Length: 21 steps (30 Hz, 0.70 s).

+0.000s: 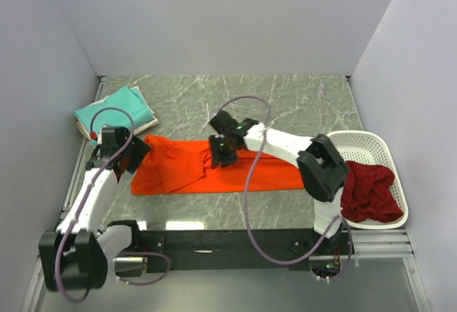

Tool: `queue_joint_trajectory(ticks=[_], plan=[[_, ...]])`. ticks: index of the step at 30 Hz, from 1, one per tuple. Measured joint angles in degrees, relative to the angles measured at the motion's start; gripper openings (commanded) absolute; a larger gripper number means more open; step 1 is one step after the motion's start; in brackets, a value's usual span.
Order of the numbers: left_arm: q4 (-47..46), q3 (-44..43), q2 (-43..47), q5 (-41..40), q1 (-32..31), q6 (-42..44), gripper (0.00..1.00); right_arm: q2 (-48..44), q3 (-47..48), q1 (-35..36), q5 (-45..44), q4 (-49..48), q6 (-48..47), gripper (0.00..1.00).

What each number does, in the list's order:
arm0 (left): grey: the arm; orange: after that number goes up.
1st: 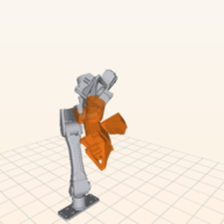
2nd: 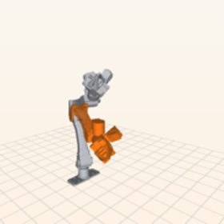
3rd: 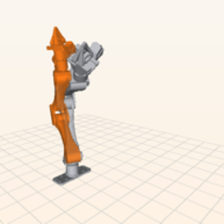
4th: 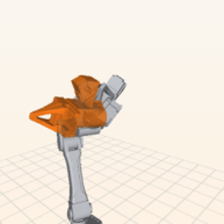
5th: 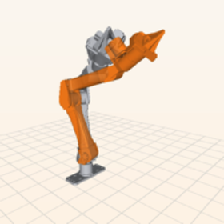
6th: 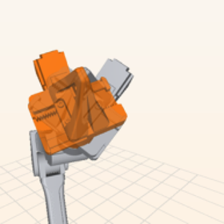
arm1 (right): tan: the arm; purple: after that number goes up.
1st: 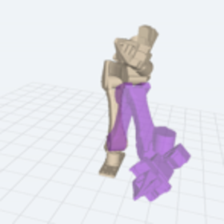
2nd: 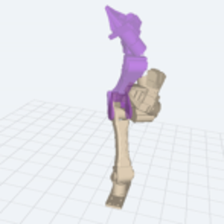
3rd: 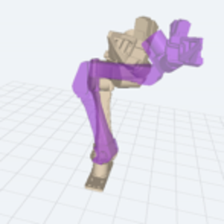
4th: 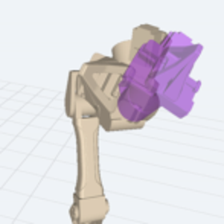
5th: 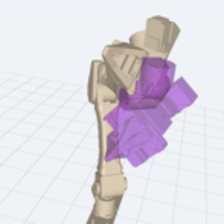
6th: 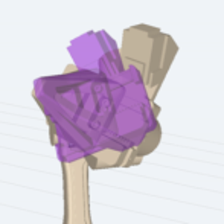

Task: Fold and stack the t-shirts
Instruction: Fold the tshirt

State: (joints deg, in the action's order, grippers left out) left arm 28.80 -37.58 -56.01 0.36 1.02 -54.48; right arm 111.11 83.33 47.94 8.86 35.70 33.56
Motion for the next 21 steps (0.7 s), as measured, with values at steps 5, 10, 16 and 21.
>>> queue_joint_trajectory(ticks=[5,10,16,21], plan=[[-6.8,-3.7,-12.5,0.8,4.5,4.5,0.54,-7.5,-6.6,-8.1,-2.0,-0.9,0.0,0.45],[-13.3,-8.2,-23.4,2.9,5.7,6.8,0.46,-10.8,-12.4,-16.6,-4.8,-3.2,-0.4,0.45],[-18.2,-12.8,-31.0,4.7,5.8,7.1,0.42,-10.9,-16.9,-23.1,-6.9,-4.0,-2.0,0.45],[-19.8,-14.2,-34.7,5.8,5.8,7.0,0.38,-10.9,-17.0,-27.3,-8.4,-4.9,-3.4,0.45]])
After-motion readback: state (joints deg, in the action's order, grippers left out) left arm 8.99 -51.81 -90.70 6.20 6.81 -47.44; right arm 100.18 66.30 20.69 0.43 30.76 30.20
